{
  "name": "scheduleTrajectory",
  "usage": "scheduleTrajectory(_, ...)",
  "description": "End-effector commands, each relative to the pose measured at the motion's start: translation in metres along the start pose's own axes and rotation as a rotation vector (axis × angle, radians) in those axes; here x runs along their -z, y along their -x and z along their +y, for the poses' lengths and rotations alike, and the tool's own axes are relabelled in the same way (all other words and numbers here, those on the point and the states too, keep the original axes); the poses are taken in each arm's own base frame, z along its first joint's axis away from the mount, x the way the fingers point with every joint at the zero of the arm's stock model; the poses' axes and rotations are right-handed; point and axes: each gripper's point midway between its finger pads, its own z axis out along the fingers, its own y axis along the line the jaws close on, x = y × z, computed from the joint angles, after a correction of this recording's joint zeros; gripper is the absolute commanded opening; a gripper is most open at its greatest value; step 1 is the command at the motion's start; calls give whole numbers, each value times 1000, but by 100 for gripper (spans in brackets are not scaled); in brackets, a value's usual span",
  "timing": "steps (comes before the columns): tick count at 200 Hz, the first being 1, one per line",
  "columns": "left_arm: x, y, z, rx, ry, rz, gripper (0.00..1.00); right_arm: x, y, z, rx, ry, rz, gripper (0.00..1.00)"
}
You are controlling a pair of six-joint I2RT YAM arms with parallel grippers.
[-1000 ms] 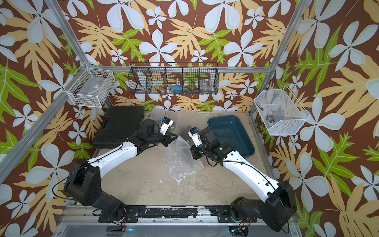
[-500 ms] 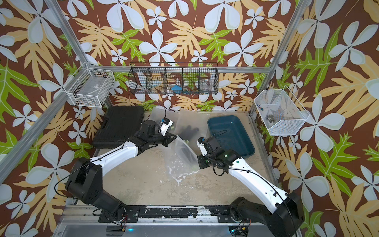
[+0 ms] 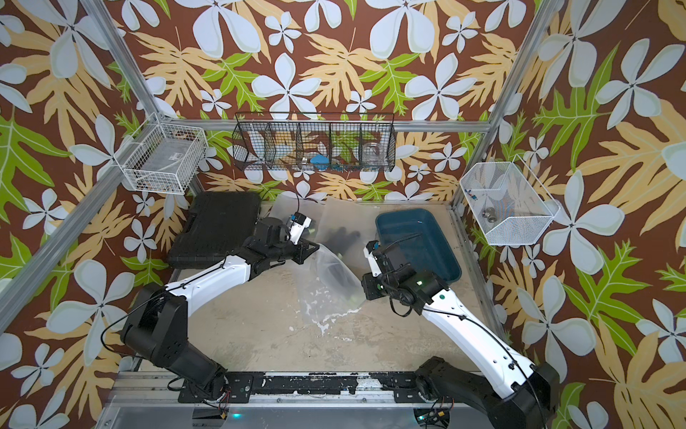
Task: Place the eggplant in a zip-top bag and seal the zipper
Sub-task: Zip the zipper on the zipper food storage bag.
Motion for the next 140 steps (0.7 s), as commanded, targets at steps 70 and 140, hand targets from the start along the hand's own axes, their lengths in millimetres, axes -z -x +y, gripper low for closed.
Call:
scheduleTrajectory(70, -1, 2, -1, 16, -14, -14, 0, 1, -36, 9, -138, 231, -139, 47)
scheduleTrajectory(140, 0, 2, -6, 16, -23, -21, 0, -8, 2, 8, -32, 166, -197, 36)
